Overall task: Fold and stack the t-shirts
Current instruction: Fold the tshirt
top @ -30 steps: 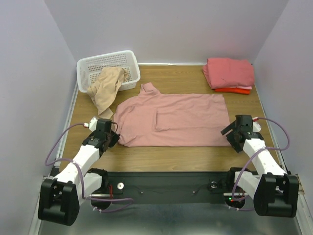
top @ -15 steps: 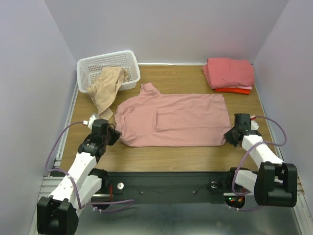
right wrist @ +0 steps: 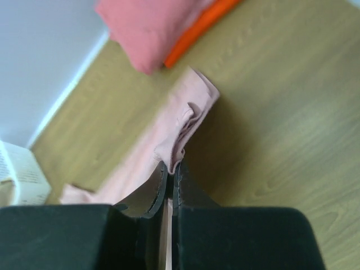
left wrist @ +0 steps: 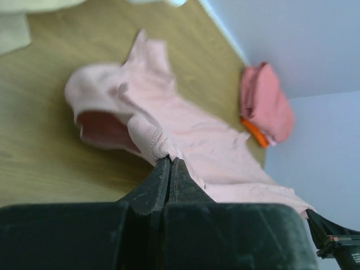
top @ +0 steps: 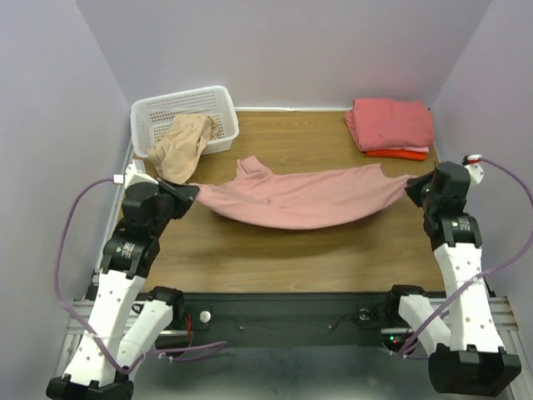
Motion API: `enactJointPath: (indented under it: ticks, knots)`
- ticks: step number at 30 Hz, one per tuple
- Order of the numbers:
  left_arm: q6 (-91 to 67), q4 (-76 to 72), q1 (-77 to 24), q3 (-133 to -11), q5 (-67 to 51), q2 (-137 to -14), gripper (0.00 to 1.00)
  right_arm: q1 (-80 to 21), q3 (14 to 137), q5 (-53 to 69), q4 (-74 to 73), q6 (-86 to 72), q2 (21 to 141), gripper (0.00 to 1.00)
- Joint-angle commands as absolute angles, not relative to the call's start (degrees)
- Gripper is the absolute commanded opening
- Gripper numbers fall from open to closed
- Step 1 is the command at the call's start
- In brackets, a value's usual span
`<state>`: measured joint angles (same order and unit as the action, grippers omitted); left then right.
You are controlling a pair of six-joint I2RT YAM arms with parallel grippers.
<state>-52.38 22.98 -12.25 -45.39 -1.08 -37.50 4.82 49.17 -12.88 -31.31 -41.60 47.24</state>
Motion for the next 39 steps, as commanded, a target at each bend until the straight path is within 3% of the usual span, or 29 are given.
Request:
enactJointPath:
  ticks: [1, 11, 20, 28, 33, 37, 39]
  knots:
    - [-50.0, 25.0, -12.1, -57.4, 1.8, -37.3, 0.00, 4.9, 61.6, -16.8, -34.4, -37.9, 45.9, 0.00]
    - [-46.2, 27.6, -12.0, -80.7, 6.0, -41.8, 0.00, 4.9, 80.7, -20.3, -39.1, -35.9, 48.4, 0.00]
    - [-42.7, 25.4, -12.0, -88.9, 6.1, -54.2, 0.00, 4.9, 88.4, -16.4, -39.2, -35.0, 57.4, 0.00]
    - [-39.6, 22.2, -9.3, -99.8, -1.5, -71.9, 0.00, 4.9, 94.5, -13.4, -35.7, -33.9, 68.7, 0.00]
    - [-38.2, 24.7, -6.9, -112.8, -6.7, -78.9, 0.00, 4.9, 101.3, -14.4, -35.3, -32.8, 72.9, 0.00]
    - [-38.0, 25.1, -6.9, -111.4, -6.2, -77.4, 0.00, 4.9, 99.8, -15.2, -35.3, -32.3, 71.9, 0.00]
    - [-38.6, 22.7, -6.9, -104.2, -5.9, -73.3, 0.00, 4.9, 97.2, -15.6, -35.2, -32.5, 70.0, 0.00]
